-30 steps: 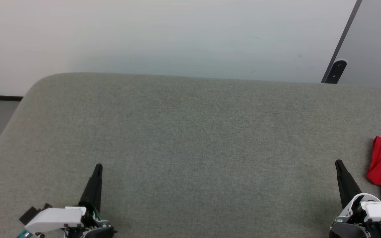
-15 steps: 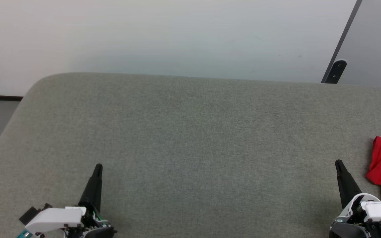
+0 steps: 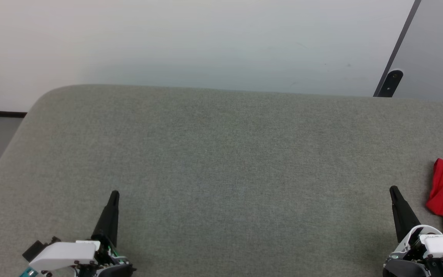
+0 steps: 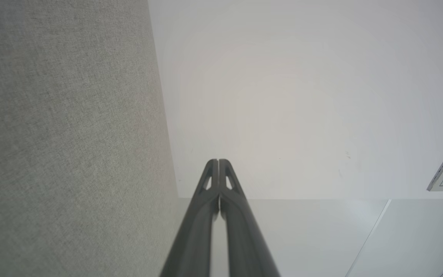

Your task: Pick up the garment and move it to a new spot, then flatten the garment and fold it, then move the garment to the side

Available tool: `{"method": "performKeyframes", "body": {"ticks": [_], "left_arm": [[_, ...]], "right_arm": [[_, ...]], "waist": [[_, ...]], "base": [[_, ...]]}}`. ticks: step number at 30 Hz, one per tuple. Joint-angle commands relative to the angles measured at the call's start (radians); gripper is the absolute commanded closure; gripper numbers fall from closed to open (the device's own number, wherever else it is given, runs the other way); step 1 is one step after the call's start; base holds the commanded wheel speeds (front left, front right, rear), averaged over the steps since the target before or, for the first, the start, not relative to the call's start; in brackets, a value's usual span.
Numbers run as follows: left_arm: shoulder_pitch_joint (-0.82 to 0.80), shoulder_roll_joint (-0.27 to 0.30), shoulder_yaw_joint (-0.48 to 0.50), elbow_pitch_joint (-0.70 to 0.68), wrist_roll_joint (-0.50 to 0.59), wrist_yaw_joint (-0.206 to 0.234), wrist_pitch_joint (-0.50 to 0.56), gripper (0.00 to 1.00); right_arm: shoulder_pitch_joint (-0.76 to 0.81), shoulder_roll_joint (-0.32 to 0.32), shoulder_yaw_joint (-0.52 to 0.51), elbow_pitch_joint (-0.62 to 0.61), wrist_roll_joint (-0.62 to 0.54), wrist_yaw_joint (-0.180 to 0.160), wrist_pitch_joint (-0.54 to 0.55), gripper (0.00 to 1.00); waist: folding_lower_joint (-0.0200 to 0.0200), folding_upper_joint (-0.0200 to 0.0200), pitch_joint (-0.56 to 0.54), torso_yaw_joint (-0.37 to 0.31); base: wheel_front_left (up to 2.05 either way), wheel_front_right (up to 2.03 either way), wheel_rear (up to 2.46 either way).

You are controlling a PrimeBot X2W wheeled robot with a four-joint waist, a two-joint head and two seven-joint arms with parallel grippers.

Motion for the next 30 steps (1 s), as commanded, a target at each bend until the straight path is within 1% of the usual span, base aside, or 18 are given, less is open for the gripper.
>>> {"method": "performKeyframes", "body": {"ticks": [1, 30], "left_arm": [[-0.011, -0.001, 0.004, 0.002, 0.004, 0.0, 0.0, 1.0], [-0.011, -0.002, 0.006, 0.002, 0.006, 0.0, 0.002, 1.0]], "right_arm": [[-0.003, 0.003, 0.0, 0.0, 0.004, 0.0, 0.002, 1.0], [-0.003, 0.003, 0.0, 0.0, 0.004, 0.0, 0.002, 1.0]], "waist": [[0.0, 0.0, 0.0, 0.0], [0.0, 0.0, 0.0, 0.0]], "base": [[0.0, 0.0, 0.0], [0.0, 0.0, 0.0]]}}
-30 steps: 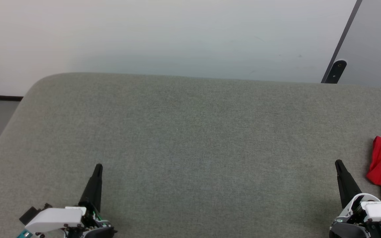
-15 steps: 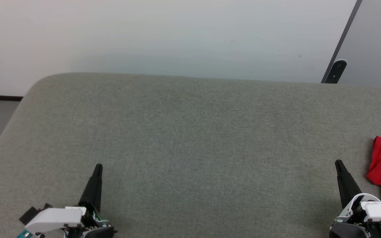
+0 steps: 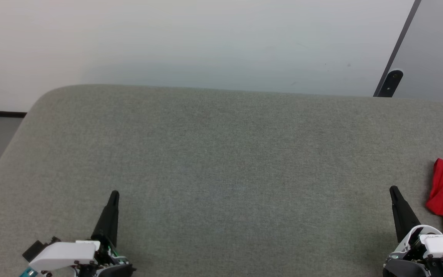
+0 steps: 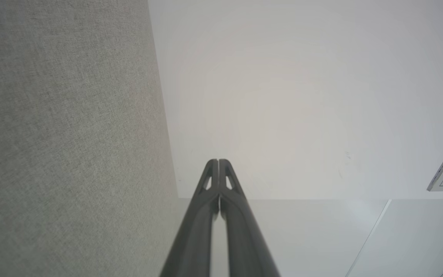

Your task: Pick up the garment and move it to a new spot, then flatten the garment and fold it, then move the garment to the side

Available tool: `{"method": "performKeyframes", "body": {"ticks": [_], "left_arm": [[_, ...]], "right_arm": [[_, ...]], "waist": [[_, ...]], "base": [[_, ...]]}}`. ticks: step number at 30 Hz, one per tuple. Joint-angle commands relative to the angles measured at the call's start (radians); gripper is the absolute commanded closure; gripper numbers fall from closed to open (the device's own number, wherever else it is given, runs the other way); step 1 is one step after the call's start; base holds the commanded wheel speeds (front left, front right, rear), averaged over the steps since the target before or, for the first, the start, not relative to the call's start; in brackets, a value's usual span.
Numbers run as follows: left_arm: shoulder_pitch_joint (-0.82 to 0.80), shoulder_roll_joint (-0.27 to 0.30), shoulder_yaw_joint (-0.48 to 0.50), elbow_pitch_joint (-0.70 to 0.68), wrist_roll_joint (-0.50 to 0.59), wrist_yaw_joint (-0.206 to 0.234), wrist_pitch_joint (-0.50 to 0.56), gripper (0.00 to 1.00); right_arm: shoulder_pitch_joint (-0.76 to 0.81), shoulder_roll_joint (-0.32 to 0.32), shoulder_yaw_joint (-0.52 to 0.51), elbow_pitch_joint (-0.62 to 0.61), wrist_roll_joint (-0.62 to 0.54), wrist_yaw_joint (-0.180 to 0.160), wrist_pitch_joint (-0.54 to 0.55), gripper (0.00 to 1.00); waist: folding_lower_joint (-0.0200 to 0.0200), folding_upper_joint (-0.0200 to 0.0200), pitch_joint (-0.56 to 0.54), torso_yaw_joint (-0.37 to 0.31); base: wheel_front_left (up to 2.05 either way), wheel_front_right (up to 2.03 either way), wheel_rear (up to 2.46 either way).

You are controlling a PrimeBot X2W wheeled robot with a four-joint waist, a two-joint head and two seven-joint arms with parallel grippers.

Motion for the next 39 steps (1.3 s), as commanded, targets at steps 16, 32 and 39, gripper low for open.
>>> {"method": "performKeyframes", "body": {"ticks": [16, 32, 39], "left_arm": [[-0.011, -0.002, 0.004, 0.002, 0.005, 0.0, 0.002, 1.0], [-0.011, -0.002, 0.005, 0.002, 0.006, 0.0, 0.003, 1.0], [-0.011, -0.002, 0.005, 0.002, 0.005, 0.0, 0.003, 1.0]], "right_arm": [[-0.003, 0.003, 0.0, 0.0, 0.004, 0.0, 0.002, 1.0], [-0.003, 0.003, 0.0, 0.0, 0.004, 0.0, 0.002, 1.0], [-0.003, 0.003, 0.0, 0.0, 0.004, 0.0, 0.002, 1.0]], "waist": [[0.0, -0.0001, 0.0, 0.0], [0.0, -0.0001, 0.0, 0.0], [0.0, -0.0001, 0.0, 0.0]], "base": [[0.0, 0.0, 0.0], [0.0, 0.0, 0.0], [0.0, 0.0, 0.0]]}}
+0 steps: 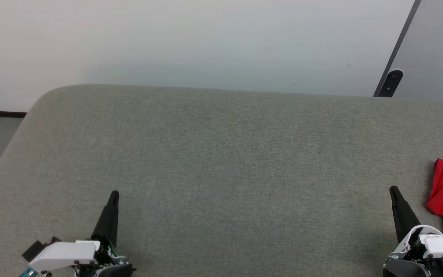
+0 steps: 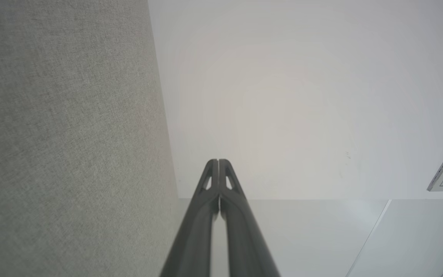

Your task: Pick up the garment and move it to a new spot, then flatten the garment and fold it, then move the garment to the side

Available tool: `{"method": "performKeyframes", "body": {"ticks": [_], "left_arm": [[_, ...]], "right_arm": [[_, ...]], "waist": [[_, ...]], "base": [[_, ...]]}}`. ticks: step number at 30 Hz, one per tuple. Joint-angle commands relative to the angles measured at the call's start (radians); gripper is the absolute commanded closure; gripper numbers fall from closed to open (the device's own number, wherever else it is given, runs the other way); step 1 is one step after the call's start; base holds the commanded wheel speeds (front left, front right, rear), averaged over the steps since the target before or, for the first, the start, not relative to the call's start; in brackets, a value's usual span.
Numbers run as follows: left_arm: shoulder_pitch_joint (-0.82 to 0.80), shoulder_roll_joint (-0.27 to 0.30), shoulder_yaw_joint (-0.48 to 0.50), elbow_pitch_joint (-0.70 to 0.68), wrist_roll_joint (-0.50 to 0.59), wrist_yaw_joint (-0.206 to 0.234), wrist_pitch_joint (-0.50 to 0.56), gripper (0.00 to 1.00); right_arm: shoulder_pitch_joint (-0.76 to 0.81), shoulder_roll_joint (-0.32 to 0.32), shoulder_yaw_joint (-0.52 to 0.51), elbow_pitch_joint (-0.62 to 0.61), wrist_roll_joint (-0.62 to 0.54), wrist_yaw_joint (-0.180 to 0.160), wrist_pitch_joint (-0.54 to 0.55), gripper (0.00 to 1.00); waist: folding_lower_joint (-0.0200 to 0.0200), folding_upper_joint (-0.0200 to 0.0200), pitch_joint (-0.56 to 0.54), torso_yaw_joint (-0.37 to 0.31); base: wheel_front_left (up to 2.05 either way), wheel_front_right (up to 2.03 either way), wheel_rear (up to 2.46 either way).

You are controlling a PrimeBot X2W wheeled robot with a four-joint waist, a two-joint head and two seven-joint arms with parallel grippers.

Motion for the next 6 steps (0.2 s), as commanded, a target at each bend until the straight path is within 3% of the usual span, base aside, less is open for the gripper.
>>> {"method": "performKeyframes", "body": {"ticks": [1, 6], "left_arm": [[-0.011, -0.002, 0.004, 0.002, 0.003, 0.0, 0.002, 1.0], [-0.011, -0.002, 0.004, 0.002, 0.004, 0.0, 0.003, 1.0]], "right_arm": [[-0.003, 0.003, 0.0, 0.0, 0.004, 0.0, 0.002, 1.0], [-0.003, 0.003, 0.0, 0.0, 0.004, 0.0, 0.002, 1.0]], "waist": [[0.0, 0.0, 0.0, 0.0], [0.0, 0.0, 0.0, 0.0]], "base": [[0.0, 0.0, 0.0], [0.0, 0.0, 0.0]]}}
